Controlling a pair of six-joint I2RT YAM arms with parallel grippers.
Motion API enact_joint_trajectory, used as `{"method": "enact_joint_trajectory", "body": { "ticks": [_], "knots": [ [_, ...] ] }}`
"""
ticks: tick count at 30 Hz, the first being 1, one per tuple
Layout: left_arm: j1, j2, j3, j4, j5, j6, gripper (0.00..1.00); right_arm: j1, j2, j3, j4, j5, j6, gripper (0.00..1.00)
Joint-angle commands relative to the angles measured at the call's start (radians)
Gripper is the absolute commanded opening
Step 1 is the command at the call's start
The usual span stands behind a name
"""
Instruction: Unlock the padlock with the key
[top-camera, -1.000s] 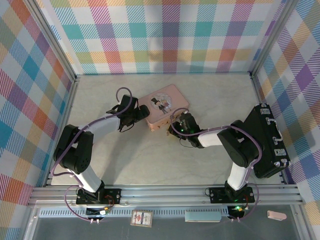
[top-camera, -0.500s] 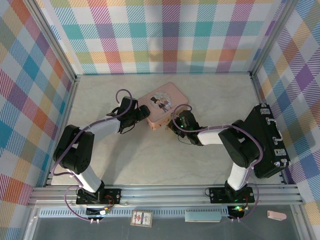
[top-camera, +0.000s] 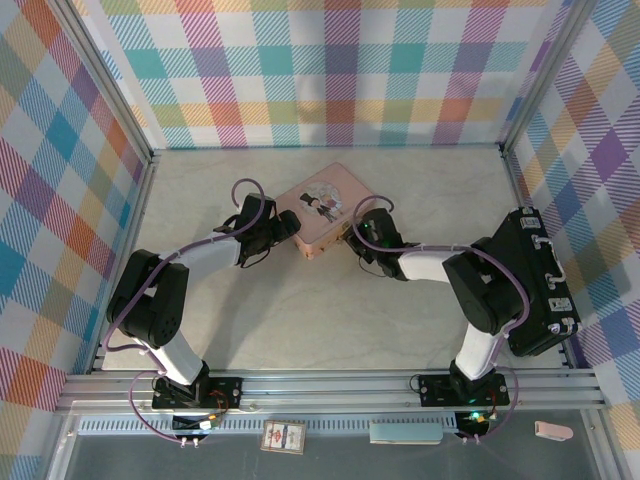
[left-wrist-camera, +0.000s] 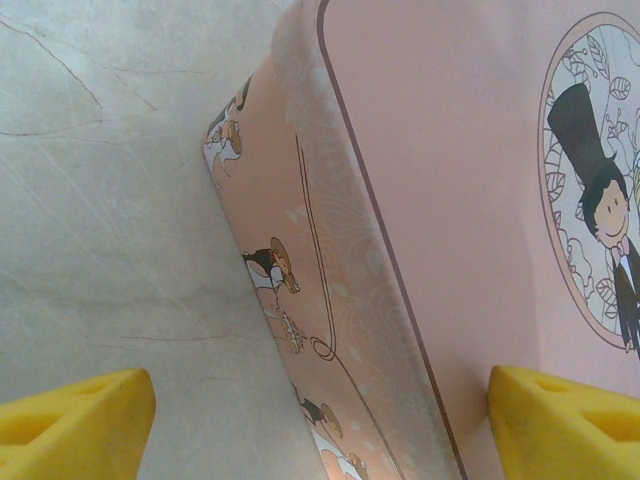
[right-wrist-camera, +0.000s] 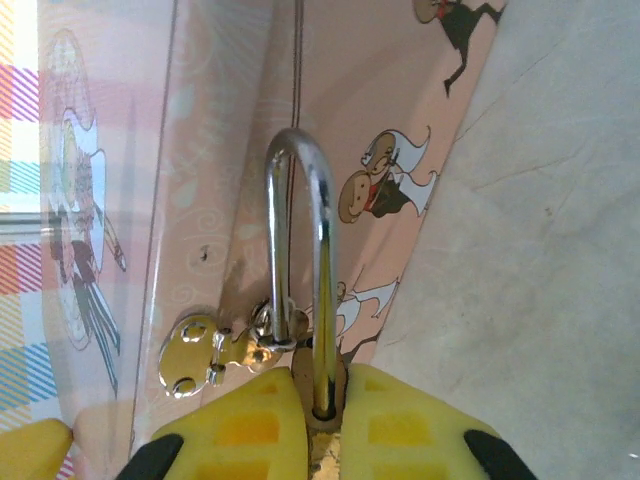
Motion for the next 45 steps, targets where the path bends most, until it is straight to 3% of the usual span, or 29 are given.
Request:
{"method": "enact_joint_trajectory", "body": {
  "ticks": [1,10,15,26,28,30,33,38,45],
  "knots": [
    [-0.005,0.024,-0.048,-0.135,-0.05,0.006,0.84,-0.023,-0.045,0.029,-0.045,0.058,-0.013,0.0],
    [-0.005,0.016,-0.043,-0.14,-0.053,0.009,0.84,-0.026,-0.043,0.125,-0.305,0.071,-0.16,0.0],
    [-0.005,0.016,-0.04,-0.138,-0.047,0.009,0.84,-0.026,-0.047,0.1,-0.238,0.062,-0.198,0.0],
    [-0.004,-0.044,-0.008,-0.143,0.012,0.086,0.9,-0.08,-0.193,0.061,-0.344,0.044,-0.425,0.0],
    [-0.001,-0.067,0.004,-0.139,0.061,0.114,0.93,-0.093,-0.237,0.049,-0.392,0.03,-0.49,0.0],
    [0.011,-0.088,0.031,-0.123,0.183,0.14,0.93,-0.101,-0.278,0.045,-0.458,0.023,-0.559,0.0],
    [0.006,-0.152,0.076,-0.165,0.221,0.181,0.94,-0.112,-0.342,0.036,-0.544,-0.009,-0.649,0.0],
    [0.006,-0.299,0.027,-0.232,0.102,0.266,0.97,-0.118,-0.436,0.016,-0.675,-0.083,-0.758,0.0],
    [0.007,-0.609,-0.242,-0.236,-0.069,0.294,0.98,-0.118,-0.532,-0.054,-0.764,-0.188,-0.823,0.0]
  ]
}}
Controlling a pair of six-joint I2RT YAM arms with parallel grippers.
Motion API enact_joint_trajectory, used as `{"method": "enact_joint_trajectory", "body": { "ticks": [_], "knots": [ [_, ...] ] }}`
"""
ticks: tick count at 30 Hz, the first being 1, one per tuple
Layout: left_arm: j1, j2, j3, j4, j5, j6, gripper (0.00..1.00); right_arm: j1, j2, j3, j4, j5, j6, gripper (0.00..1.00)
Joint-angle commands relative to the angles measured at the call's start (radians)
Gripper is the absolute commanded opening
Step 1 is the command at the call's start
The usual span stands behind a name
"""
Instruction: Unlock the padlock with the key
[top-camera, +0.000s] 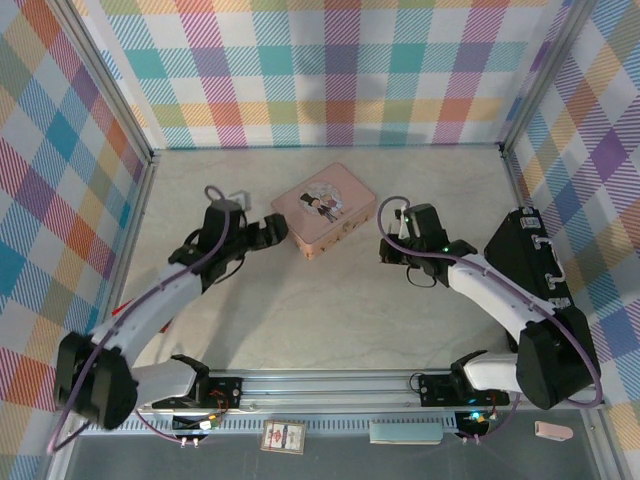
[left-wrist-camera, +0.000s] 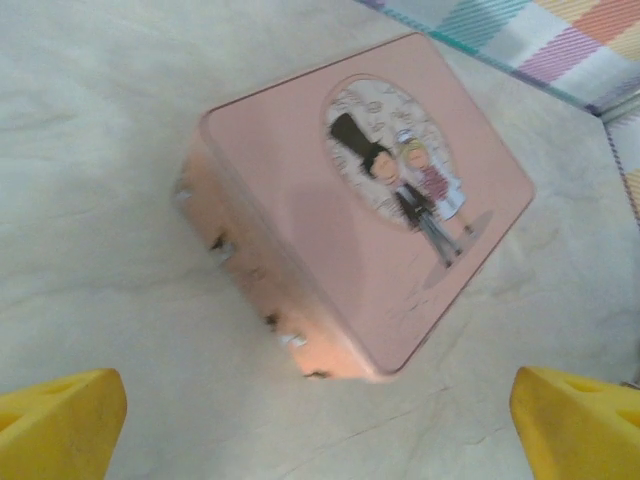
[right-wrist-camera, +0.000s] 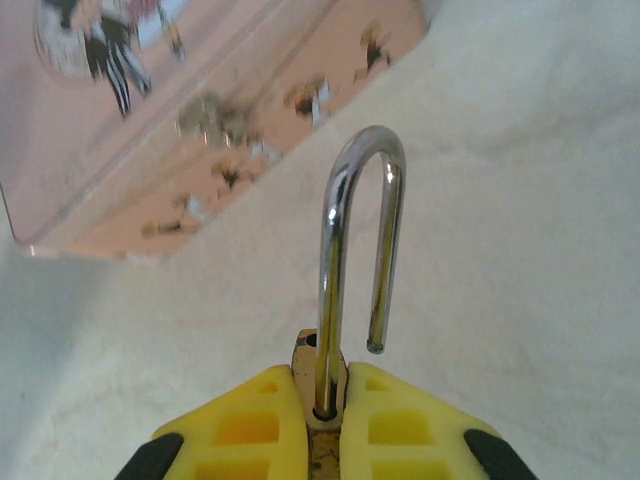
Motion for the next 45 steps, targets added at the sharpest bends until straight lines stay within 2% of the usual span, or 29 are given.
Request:
{"method": "enact_joint_trajectory", "body": {
  "ticks": [1,9,19,30,45],
  "knots": [
    [0.003,-0.14,-0.128,-0.065,-0.105,0.036,0.99,-0.003,-0.038,-0.034,-0.081,-0.088,-0.073,0.0],
    [0.004,-0.439,-0.282,-0.149,-0.181,0.035,1.0,0.0,-0.027,-0.096,-0.061,-0.209,-0.062,0.0],
    [0.003,-0.632,-0.362,-0.167,-0.199,0.011,1.0,0.06,0.072,-0.128,0.001,-0.257,-0.026,0.0],
    [0.003,-0.654,-0.376,-0.18,-0.224,-0.002,1.0,0.151,0.187,-0.118,0.044,-0.269,0.003,0.0],
    [0.004,-0.628,-0.386,-0.144,-0.224,-0.013,1.0,0.156,0.164,-0.142,-0.06,-0.214,-0.015,0.0]
  ]
}}
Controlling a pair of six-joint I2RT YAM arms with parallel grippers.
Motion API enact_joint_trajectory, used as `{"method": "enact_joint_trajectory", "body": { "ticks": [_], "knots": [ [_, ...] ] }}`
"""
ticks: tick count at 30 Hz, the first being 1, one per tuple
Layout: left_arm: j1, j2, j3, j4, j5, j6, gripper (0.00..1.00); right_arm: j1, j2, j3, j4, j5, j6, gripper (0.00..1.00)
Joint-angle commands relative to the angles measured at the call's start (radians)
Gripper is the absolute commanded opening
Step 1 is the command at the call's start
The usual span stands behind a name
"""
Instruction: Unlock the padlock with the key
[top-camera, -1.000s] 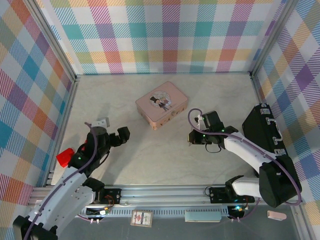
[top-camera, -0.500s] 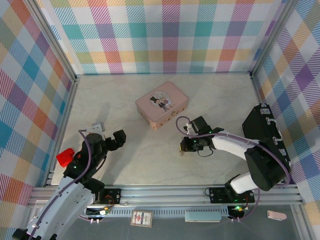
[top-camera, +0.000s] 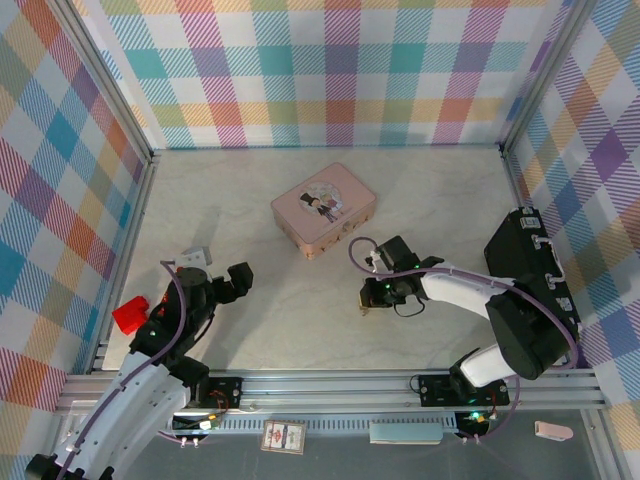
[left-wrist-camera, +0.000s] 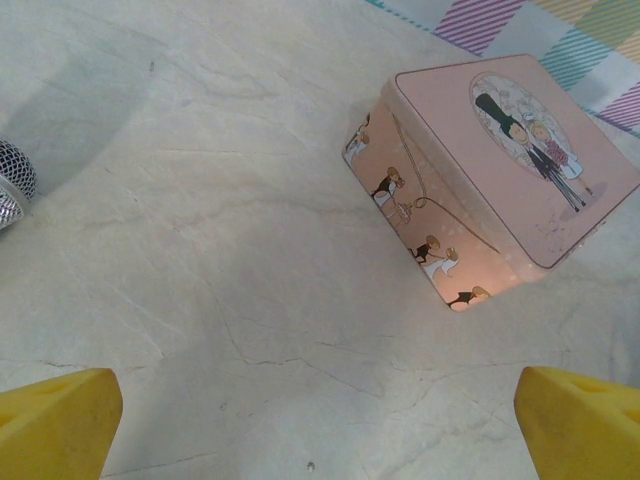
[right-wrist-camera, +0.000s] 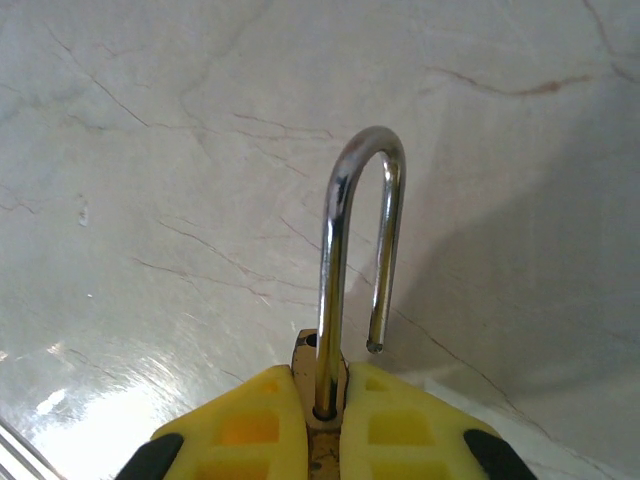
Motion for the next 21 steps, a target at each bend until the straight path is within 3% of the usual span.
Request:
{"method": "enact_joint_trajectory", "body": {
  "ticks": [1,8,21],
  "knots": [
    [0.004,0.008,-0.007,0.033,-0.016,-0.014,1.0,0.003,-0.027,-0.013,-0.05,0.013,-0.009,0.0],
    [0.004,0.036,-0.013,0.059,-0.022,-0.009,1.0,0.003,-0.066,-0.034,-0.073,0.042,0.002,0.02],
    [0.003,0.014,-0.036,0.075,-0.065,-0.036,1.0,0.003,-0.188,-0.042,-0.176,0.138,0.014,0.37]
  ]
}}
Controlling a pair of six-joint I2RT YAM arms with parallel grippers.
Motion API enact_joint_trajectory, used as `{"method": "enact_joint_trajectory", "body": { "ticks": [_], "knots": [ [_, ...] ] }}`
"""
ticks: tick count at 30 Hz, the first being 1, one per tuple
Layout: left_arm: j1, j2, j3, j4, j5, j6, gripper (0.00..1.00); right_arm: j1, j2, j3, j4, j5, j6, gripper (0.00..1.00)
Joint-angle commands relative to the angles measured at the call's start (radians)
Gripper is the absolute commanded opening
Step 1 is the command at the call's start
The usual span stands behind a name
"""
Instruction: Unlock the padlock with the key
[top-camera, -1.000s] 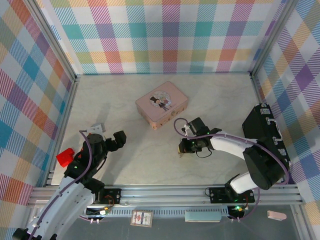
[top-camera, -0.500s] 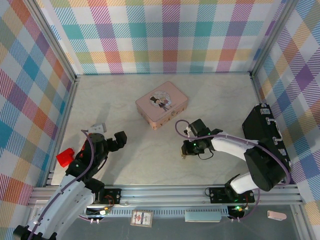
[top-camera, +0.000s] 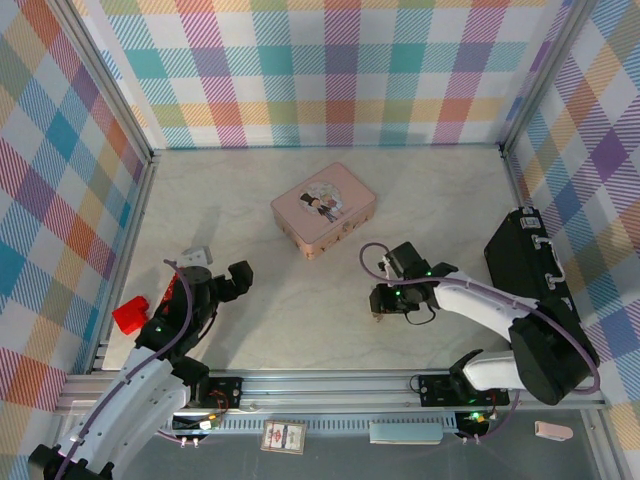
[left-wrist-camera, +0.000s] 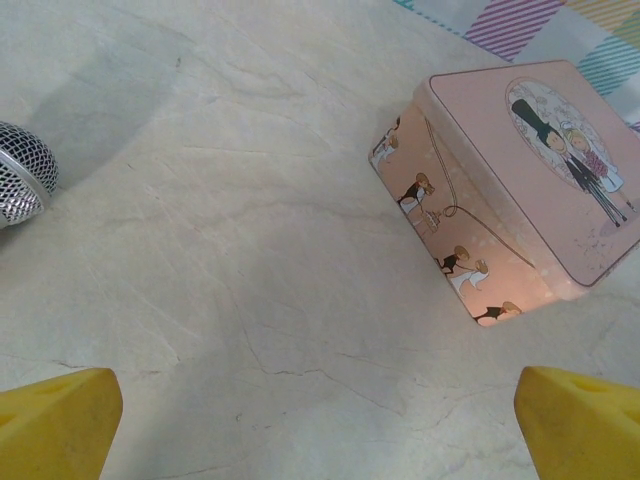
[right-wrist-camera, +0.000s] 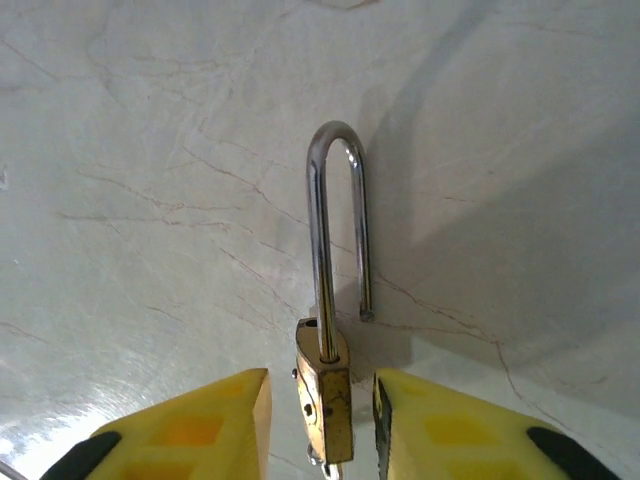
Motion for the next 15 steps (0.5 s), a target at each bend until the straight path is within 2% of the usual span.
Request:
{"method": "enact_joint_trajectory", "body": {
  "ticks": [1,8,12,15],
  "knots": [
    [0.004,-0.02,-0.006,0.022,-0.021,-0.012,1.0,0.003,-0.04,0.013,-0.064,0.028,-0.007,0.39],
    [0.003,-0.018,0.025,0.066,-0.065,-0.015,1.0,0.003,-0.182,0.089,-0.18,0.159,-0.053,0.57],
    [0.003,0.023,0.084,0.121,-0.041,-0.027,1.0,0.0,-0.223,0.151,-0.151,0.247,-0.098,0.58],
    [0.003,0.074,0.139,0.158,-0.063,-0.014,1.0,-0.001,-0.217,0.236,-0.114,0.329,-0.139,0.59]
  ]
}}
